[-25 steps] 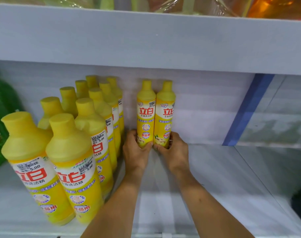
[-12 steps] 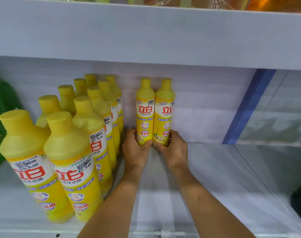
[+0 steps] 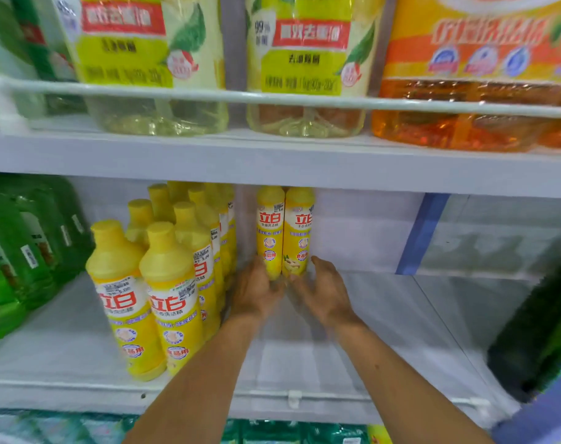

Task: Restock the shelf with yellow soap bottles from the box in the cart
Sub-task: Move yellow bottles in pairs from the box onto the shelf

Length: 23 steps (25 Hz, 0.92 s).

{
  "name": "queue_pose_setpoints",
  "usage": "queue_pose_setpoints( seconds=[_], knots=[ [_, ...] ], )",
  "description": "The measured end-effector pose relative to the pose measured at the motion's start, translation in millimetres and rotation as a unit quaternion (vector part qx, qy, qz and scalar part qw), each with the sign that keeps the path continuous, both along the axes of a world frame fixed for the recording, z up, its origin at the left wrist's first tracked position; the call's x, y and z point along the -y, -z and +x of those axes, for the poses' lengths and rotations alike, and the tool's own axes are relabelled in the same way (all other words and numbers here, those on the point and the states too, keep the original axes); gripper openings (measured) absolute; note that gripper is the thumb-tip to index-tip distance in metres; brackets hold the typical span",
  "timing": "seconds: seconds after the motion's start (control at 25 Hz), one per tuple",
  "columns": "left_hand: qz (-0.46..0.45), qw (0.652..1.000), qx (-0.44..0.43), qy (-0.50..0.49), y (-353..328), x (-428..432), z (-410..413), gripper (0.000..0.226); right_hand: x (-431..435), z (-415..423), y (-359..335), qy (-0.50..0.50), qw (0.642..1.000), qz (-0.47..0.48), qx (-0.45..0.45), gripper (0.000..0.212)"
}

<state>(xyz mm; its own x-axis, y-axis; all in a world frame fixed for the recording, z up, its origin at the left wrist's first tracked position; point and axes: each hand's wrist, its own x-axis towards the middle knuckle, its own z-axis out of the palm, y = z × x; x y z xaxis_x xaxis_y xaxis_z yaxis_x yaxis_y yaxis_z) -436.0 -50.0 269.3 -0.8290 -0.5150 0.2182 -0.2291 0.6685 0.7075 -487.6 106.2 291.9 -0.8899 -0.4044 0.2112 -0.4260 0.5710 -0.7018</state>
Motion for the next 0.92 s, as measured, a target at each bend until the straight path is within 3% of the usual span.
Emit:
queue_pose_setpoints(
  seconds=[0.16, 0.36, 0.48, 0.6, 0.92],
  knots=[
    [-0.198, 0.967, 0.143, 0.067, -52, -19, 46, 0.072, -30, 20, -39, -0.043, 0.983, 0.171, -0.043, 0.069],
    [-0.336, 0.919, 0.179, 0.106, -96, -48, 119, 0.069, -54, 82, -77, -0.081, 0.945, 0.298, -0.11, 0.074],
    [-0.368, 0.904, 0.183, 0.114, -114, -61, 159, 0.061, -66, 127, -91, -0.087, 0.931, 0.32, -0.154, 0.074],
    [-0.363, 0.903, 0.18, 0.14, -117, -66, 212, 0.069, -75, 178, -96, -0.085, 0.929, 0.319, -0.168, 0.076],
    [-0.363, 0.897, 0.212, 0.138, -65, -42, 380, 0.075, -50, 335, -52, -0.134, 0.911, 0.357, -0.16, 0.08]
  ],
)
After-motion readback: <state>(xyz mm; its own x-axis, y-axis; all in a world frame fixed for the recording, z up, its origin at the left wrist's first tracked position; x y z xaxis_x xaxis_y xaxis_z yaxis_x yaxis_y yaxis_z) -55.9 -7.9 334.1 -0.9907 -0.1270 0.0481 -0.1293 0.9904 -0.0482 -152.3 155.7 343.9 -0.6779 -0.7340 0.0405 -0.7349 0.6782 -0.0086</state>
